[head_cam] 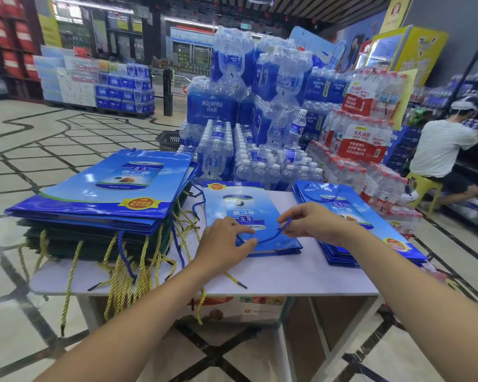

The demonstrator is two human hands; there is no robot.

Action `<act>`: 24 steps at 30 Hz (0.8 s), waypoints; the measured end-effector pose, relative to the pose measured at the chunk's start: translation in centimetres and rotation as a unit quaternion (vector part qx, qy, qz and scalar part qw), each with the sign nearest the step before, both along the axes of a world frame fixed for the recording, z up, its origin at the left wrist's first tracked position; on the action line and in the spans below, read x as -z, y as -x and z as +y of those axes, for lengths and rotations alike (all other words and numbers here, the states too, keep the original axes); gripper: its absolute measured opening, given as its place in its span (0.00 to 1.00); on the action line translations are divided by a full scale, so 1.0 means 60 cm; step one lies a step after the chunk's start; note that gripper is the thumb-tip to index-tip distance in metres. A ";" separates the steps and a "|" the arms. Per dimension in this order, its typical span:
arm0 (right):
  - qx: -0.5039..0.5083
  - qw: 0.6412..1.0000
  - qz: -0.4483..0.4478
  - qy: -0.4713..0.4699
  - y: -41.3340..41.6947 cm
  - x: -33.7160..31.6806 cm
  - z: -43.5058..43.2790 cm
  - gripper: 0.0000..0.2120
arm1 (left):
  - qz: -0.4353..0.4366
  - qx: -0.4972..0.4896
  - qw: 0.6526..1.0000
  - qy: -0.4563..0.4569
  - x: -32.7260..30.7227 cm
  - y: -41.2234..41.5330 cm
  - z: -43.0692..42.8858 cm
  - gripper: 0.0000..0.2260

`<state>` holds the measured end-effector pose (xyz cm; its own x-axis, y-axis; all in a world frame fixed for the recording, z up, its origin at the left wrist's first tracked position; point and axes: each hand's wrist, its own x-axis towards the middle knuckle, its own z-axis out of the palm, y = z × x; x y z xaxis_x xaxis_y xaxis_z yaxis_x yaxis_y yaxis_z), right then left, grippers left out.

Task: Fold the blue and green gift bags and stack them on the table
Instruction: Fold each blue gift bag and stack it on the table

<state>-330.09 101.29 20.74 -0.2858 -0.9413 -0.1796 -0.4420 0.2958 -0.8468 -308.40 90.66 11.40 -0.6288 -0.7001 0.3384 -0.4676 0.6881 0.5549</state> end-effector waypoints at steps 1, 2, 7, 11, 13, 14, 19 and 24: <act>0.002 1.000 0.002 0.011 -0.002 0.008 -0.003 0.07 | -0.030 0.009 0.999 0.017 0.002 0.000 0.001 0.19; 0.006 1.000 0.015 0.017 -0.004 0.014 -0.005 0.08 | -0.054 0.019 0.998 0.029 0.003 0.000 0.002 0.23; -0.002 0.985 0.171 0.012 0.002 0.039 -0.013 0.10 | -0.077 0.045 0.996 0.024 0.005 0.000 0.004 0.23; -0.066 0.969 0.236 -0.036 0.007 0.048 -0.009 0.16 | -0.052 0.041 0.998 0.023 0.005 0.001 0.003 0.14; -0.101 0.964 0.240 -0.055 0.006 0.051 -0.006 0.16 | -0.032 0.036 0.999 0.025 0.002 0.002 0.001 0.12; -0.110 0.963 0.239 -0.054 0.003 0.052 -0.004 0.14 | -0.024 0.034 0.999 0.024 0.000 0.001 0.001 0.12; -0.043 0.978 0.202 0.021 -0.009 0.082 -0.004 0.03 | 0.005 0.020 0.999 -0.032 -0.004 -0.001 0.008 0.08; 0.088 0.985 0.071 0.133 -0.008 0.129 0.006 0.06 | 0.054 0.011 0.993 -0.104 0.003 -0.006 0.000 0.23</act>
<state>-329.58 101.63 13.02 -0.4530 -0.8835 0.1196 -0.5226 0.1545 -0.8385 -308.05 90.66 11.25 -0.6122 -0.7486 0.2546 -0.3843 0.5631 0.7316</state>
